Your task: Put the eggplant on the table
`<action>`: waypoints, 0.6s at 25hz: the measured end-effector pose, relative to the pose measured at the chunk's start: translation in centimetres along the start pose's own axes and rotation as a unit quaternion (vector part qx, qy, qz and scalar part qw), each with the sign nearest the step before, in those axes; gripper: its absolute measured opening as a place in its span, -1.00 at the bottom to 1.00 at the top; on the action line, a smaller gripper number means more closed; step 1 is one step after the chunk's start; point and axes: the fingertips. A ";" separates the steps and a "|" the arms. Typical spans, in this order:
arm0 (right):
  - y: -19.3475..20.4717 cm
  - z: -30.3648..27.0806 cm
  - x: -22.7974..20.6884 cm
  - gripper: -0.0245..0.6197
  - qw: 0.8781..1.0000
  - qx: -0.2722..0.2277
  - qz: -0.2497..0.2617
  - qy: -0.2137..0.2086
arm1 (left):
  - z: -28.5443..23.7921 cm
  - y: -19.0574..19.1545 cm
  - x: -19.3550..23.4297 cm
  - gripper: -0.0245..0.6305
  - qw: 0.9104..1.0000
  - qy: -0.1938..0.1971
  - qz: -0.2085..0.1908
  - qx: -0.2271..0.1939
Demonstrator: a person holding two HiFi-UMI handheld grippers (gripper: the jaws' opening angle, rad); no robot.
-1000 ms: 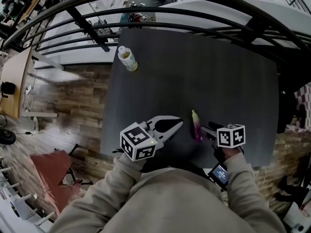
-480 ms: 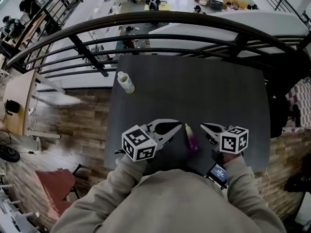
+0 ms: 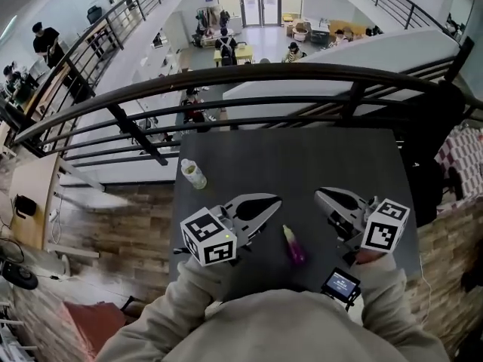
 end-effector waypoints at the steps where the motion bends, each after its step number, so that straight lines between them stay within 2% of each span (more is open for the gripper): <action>1: -0.9 0.3 0.6 -0.88 1.000 -0.010 0.013 -0.001 | -0.2 -1.0 -0.2 -0.92 1.000 0.004 -0.007 -0.006; 6: -3.3 1.5 2.7 -0.88 0.998 -0.023 0.053 -0.005 | -0.7 -4.1 -1.1 -0.92 0.999 0.015 -0.033 -0.024; 15: -1.2 2.4 1.5 -0.88 0.999 -0.003 0.040 0.020 | -0.9 -2.8 -0.7 -0.92 1.000 0.009 -0.014 -0.015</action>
Point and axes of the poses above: the fingertips, and each gripper's own axes: z backward along the fingers, x to its left, y out of its underside, and after that the axes turned 2 degrees about -x, right-handed
